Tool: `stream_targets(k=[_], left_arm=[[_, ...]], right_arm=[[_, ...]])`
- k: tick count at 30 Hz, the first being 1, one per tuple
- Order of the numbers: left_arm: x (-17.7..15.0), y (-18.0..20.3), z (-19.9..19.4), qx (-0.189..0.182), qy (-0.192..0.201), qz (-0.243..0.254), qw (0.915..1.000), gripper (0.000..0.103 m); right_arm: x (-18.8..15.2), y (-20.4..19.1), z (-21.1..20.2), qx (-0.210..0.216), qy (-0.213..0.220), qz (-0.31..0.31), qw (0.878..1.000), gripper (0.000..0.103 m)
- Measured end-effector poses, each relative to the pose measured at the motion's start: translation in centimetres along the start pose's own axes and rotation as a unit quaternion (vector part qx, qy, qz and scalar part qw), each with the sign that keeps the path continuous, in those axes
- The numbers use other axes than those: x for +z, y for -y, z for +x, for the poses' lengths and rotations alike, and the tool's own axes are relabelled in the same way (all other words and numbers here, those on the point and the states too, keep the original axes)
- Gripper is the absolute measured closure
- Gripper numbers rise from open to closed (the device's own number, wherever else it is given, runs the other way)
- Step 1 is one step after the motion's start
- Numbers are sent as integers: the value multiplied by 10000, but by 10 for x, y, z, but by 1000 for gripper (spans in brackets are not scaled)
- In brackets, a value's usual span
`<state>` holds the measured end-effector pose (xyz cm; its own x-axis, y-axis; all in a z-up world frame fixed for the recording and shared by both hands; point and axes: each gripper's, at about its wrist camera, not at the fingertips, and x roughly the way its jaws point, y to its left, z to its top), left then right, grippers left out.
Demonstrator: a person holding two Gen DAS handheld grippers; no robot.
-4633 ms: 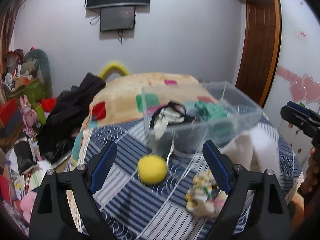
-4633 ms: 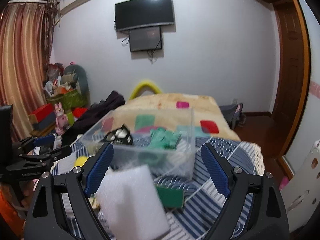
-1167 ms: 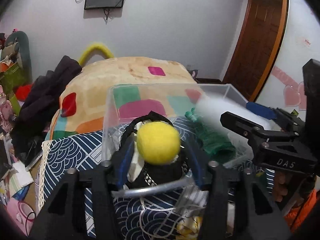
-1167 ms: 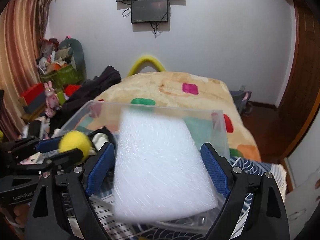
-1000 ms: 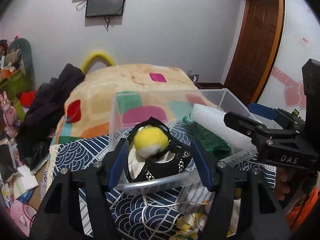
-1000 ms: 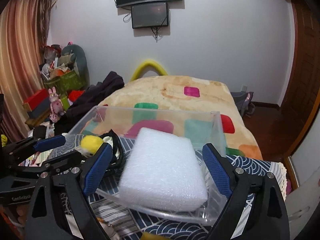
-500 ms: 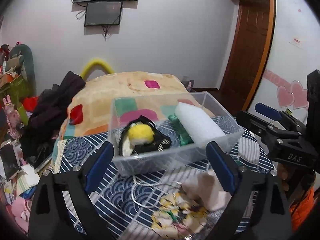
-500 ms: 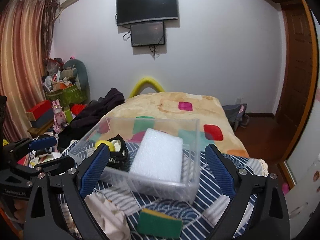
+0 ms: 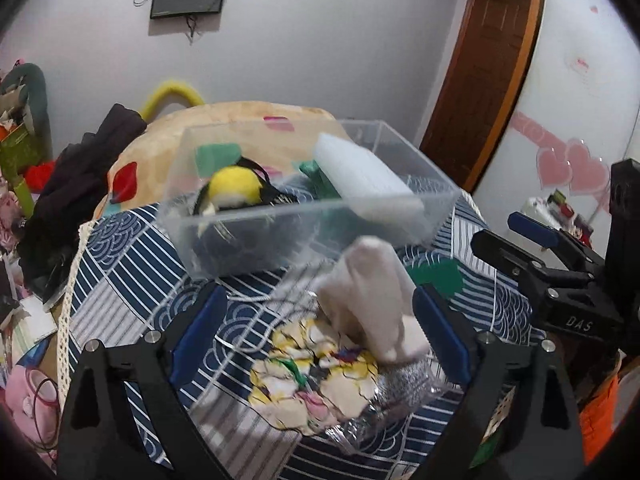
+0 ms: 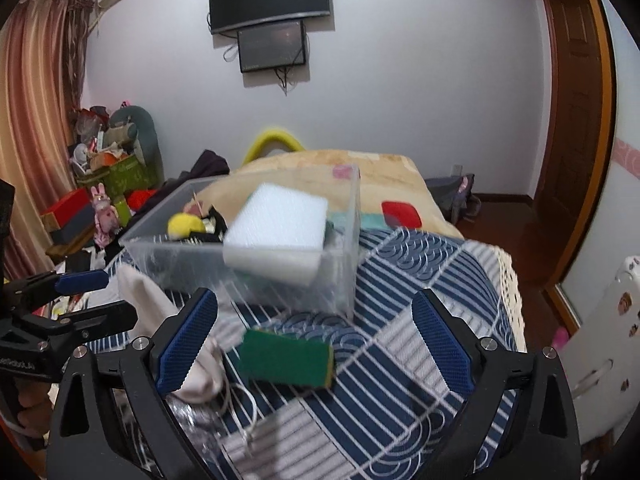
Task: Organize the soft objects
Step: 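Grasp the white sock with the left tool while the right tool grasps the green-yellow sponge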
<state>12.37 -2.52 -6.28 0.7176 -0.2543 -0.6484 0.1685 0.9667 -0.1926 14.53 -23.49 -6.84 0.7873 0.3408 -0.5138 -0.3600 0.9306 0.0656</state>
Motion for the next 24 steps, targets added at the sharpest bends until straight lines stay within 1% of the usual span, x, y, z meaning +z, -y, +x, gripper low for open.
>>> stream_targets(k=[4, 7, 11, 12, 14, 15, 16, 17, 18, 21, 24], left_arm=[[-8, 12, 14, -88, -226, 32, 9997, 8], [-10, 18, 23, -67, -329, 99, 9994, 8], [-10, 25, 34, -142, -415, 148, 9989, 10], [-11, 27, 37, -190, -413, 170, 9988, 13], [-11, 29, 41, -213, -440, 199, 9986, 28], [-12, 29, 44, -267, -473, 207, 9983, 31], [-13, 29, 46, -344, -505, 187, 9980, 37], [-13, 27, 48, -392, -528, 159, 9977, 41], [-14, 27, 49, -403, -538, 133, 9977, 41], [-15, 23, 48, -422, -491, 77, 9979, 46], [-18, 21, 45, -460, -460, 60, 9979, 57]], right_arm=[[-13, 6, 2, 47, -193, 160, 9997, 5], [-25, 12, 3, 65, -306, 232, 9992, 6], [-32, 19, 6, 138, -428, 352, 9984, 6], [-33, 19, 7, 159, -453, 378, 9981, 6], [-36, 21, 10, 238, -533, 438, 9973, 7], [-37, 21, 10, 277, -556, 451, 9971, 8], [-38, 20, 11, 324, -579, 448, 9968, 12], [-39, 20, 12, 340, -589, 436, 9967, 15], [-39, 18, 13, 360, -616, 400, 9966, 16], [-40, 14, 16, 445, -698, 363, 9959, 17], [-41, 10, 22, 563, -808, 362, 9945, 19]])
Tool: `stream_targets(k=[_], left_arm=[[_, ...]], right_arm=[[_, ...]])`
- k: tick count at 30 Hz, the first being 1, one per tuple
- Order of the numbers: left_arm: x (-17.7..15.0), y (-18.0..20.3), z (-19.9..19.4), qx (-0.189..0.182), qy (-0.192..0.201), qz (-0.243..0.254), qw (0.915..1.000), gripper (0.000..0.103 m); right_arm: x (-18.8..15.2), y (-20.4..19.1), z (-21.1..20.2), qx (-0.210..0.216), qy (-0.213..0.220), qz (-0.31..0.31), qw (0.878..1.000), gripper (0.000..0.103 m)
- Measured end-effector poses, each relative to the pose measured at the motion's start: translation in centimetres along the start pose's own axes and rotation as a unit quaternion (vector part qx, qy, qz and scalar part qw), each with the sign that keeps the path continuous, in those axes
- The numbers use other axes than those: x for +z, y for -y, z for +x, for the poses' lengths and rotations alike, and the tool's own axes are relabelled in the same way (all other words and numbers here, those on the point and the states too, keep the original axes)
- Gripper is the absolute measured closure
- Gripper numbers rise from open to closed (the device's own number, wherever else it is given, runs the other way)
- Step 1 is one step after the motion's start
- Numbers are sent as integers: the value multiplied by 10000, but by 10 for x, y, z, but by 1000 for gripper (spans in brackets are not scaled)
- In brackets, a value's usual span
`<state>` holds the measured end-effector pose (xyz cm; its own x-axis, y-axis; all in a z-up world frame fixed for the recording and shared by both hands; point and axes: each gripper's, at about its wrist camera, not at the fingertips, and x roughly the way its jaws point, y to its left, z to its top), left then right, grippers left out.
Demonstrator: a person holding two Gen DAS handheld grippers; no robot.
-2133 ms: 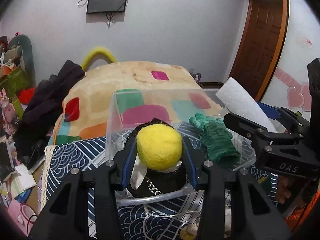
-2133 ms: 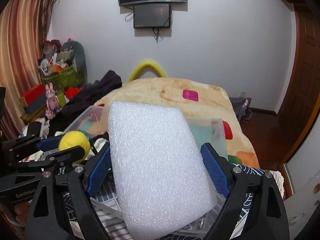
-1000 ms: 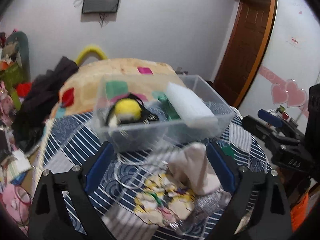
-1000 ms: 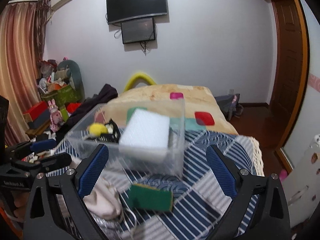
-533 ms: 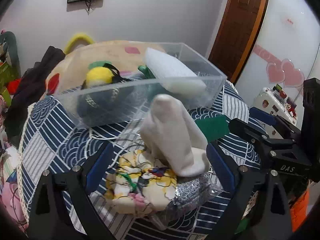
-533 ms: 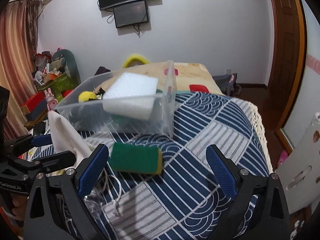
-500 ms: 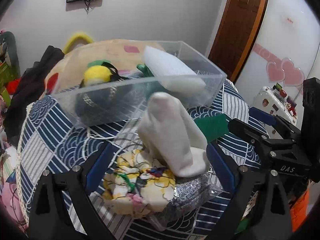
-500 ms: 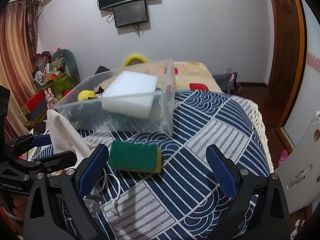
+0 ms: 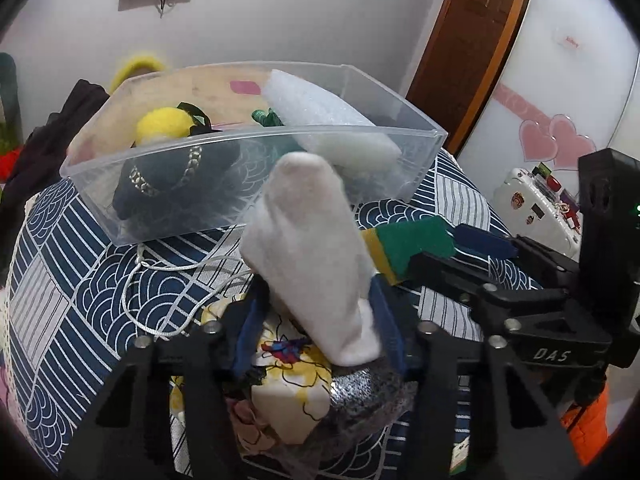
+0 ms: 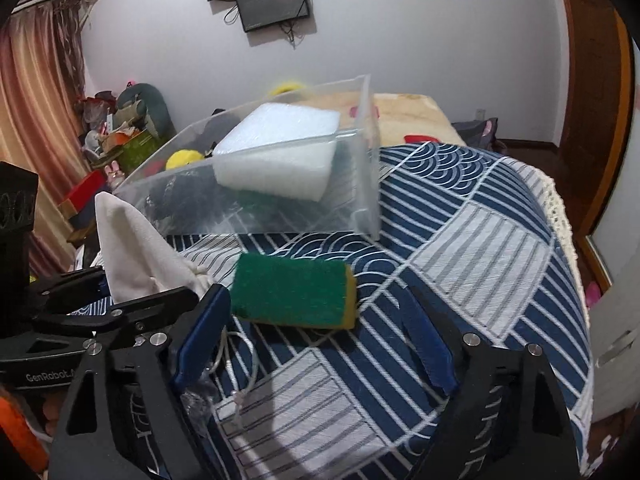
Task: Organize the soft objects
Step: 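Grasp the white sock with the left tool while the right tool grasps the green-yellow sponge, then drop the sock into the box with the left tool while the right tool drops the sponge in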
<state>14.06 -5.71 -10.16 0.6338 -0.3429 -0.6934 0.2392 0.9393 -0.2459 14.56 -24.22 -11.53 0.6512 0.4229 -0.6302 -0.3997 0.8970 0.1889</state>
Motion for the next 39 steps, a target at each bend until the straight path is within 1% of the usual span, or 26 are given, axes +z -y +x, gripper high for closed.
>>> stream_targets(k=[2, 4, 5, 7, 8, 10, 12, 17, 20, 25, 32, 39], left_arm=[[-4, -5, -7, 13, 81, -35, 10000, 67], [-6, -8, -12, 60, 153, -95, 9998, 70], [-8, -10, -15, 83, 199, -139, 9997, 75], [-8, -13, -21, 73, 263, -185, 9995, 78], [-9, -13, -24, 73, 301, -185, 9993, 82], [-9, -14, -32, 109, 406, -180, 9990, 85], [-7, -17, -40, 106, 484, -197, 9986, 89], [0, -17, -57, 136, 707, -212, 9972, 90], [6, -20, -74, 146, 888, -242, 9956, 90], [15, -22, -94, 213, 1157, -205, 9928, 90], [29, -26, -113, 298, 1425, -201, 9891, 90], [51, -36, -130, 364, 1704, -248, 9844, 90]], right_arm=[[0, -4, 3, 29, -45, -76, 10000, 20], [0, -13, 5, 15, -97, -231, 9997, 21], [1, -15, 7, 1, -121, -297, 9995, 25], [0, -21, 13, -56, -181, -419, 9989, 32], [0, -21, 16, -116, -203, -423, 9988, 39], [0, -19, 18, -298, -182, -384, 9987, 40], [-2, -14, 14, -230, -121, -312, 9992, 40], [-2, -10, 0, -180, 53, -306, 9994, 40], [3, -14, -9, -169, 185, -307, 9992, 40], [11, -16, -31, -224, 527, -357, 9977, 40], [27, -29, -43, -226, 835, -485, 9951, 40], [44, -38, -42, -163, 1023, -588, 9929, 40]])
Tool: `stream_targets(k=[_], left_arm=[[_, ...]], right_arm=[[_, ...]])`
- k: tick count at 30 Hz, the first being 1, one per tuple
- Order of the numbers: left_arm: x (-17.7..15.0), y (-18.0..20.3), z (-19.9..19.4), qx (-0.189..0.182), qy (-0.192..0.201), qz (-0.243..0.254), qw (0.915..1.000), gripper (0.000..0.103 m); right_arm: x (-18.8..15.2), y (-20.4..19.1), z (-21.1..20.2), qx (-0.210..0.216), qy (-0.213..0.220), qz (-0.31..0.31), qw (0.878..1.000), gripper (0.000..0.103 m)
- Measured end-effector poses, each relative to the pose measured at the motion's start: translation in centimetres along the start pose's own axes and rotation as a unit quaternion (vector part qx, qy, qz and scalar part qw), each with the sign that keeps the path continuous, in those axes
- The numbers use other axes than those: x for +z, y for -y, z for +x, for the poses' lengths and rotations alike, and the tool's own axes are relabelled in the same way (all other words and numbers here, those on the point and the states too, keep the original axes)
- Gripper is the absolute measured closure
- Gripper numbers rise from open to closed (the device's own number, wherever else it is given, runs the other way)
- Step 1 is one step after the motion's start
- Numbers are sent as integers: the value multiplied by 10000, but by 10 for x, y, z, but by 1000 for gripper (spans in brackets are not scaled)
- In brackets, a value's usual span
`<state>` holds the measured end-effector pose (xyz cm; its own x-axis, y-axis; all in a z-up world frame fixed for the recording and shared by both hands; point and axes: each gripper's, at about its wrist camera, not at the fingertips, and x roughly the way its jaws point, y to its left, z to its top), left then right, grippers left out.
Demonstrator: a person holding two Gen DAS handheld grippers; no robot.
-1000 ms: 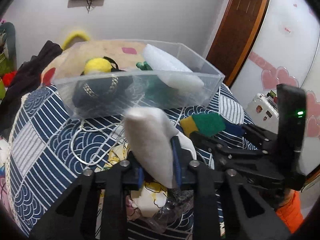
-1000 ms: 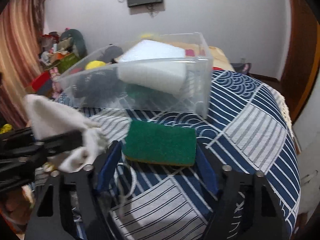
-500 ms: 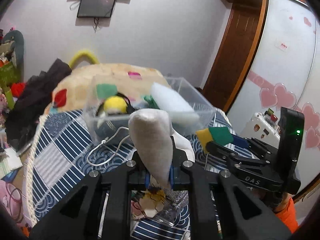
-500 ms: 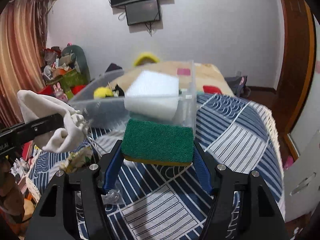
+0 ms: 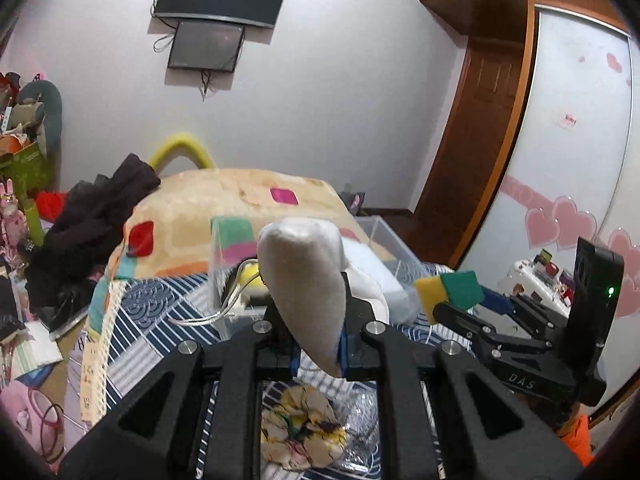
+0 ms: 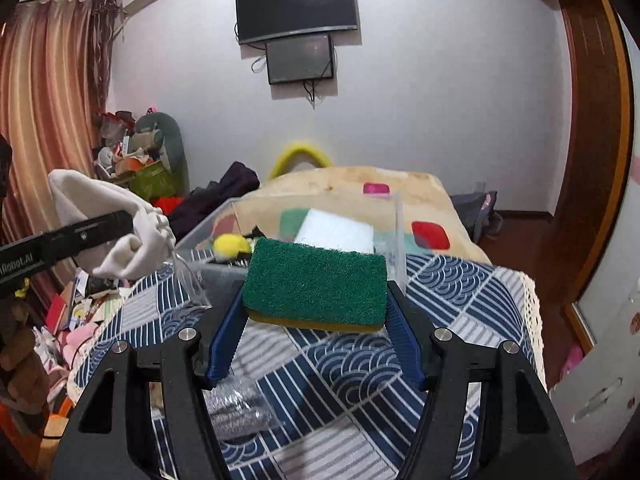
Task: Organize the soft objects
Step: 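Drop the sock into the box with the left tool while the right tool drops the sponge in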
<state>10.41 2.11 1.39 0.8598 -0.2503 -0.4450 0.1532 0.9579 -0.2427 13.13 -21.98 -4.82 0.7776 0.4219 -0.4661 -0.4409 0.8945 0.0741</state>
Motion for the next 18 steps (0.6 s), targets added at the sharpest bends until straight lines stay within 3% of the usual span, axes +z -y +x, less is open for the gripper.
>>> stream_targets(k=[13, 18], left_arm=[[36, -7, 15, 351, 248, 116, 9990, 90], [27, -17, 49, 379, -29, -24, 9993, 90]], right_arm=[[22, -10, 15, 202, 271, 0, 9994, 40], [23, -14, 29, 289, 176, 15, 9994, 40]])
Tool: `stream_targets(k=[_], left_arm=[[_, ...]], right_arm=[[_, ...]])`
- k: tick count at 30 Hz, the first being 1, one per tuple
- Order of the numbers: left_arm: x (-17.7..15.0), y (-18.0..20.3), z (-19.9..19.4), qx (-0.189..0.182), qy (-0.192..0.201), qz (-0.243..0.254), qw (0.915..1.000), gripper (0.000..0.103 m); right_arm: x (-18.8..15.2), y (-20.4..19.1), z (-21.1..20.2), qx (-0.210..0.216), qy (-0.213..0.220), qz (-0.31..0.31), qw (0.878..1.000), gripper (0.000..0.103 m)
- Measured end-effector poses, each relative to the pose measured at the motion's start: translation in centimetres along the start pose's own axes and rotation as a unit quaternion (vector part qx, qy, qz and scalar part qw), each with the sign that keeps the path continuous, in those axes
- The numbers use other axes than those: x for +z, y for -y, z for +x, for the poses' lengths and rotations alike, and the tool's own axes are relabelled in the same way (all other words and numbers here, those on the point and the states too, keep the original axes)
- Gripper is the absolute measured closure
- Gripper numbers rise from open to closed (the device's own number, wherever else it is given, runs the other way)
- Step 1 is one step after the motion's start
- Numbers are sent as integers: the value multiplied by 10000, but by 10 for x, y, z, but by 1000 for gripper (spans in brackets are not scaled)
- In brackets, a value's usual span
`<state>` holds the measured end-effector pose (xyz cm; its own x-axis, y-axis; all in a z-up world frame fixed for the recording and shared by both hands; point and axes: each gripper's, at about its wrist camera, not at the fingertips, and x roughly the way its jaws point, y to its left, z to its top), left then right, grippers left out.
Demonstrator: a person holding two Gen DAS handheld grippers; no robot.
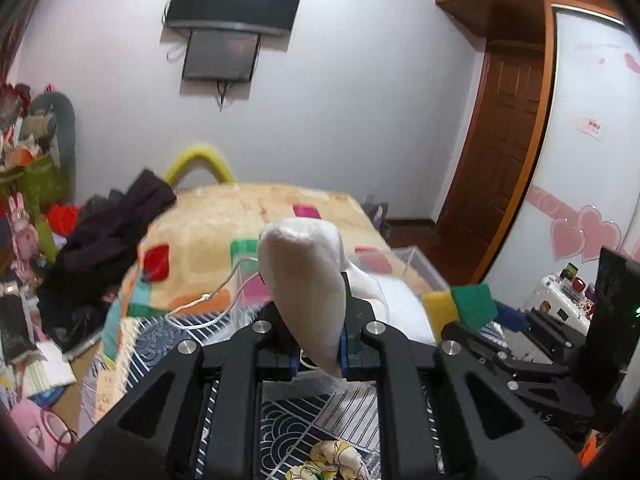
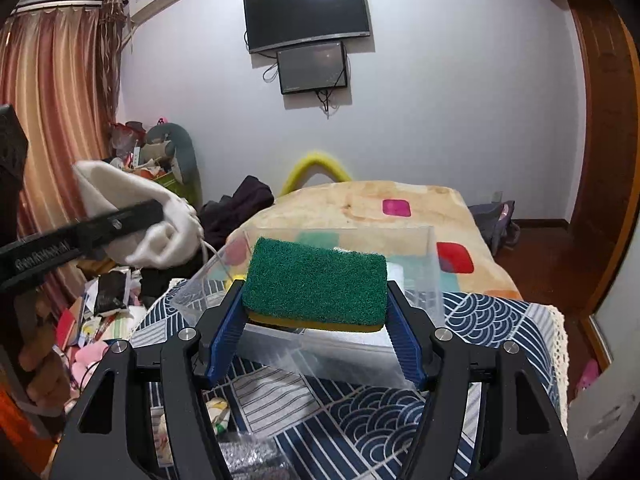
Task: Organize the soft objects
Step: 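Drop the sock into the box with the left tool while the right tool drops the sponge in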
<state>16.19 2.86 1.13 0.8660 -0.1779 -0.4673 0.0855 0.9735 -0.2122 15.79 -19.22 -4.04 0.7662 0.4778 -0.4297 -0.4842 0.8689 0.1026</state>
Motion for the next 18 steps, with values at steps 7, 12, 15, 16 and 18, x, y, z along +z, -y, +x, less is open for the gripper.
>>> stream_targets(k=[7, 12, 15, 16, 18], left_arm=[[-25, -10, 51, -15, -662, -150, 9977, 90], [-34, -13, 66, -52, -824, -168, 9964, 90], [-36, -13, 72, -27, -884, -136, 9960, 89], [-35, -13, 75, -10, -909, -130, 9958, 89], [-36, -12, 81, 28, -960, -105, 9953, 89]], right_arm=[[-3, 2, 28, 57, -315, -1, 9995, 40], [-8, 4, 46, 187, -570, 48, 9982, 40], [-11, 2, 54, 207, -690, 26, 9974, 40], [-12, -1, 56, 159, -686, -59, 9975, 40], [-12, -5, 57, 102, -721, -222, 9971, 39]])
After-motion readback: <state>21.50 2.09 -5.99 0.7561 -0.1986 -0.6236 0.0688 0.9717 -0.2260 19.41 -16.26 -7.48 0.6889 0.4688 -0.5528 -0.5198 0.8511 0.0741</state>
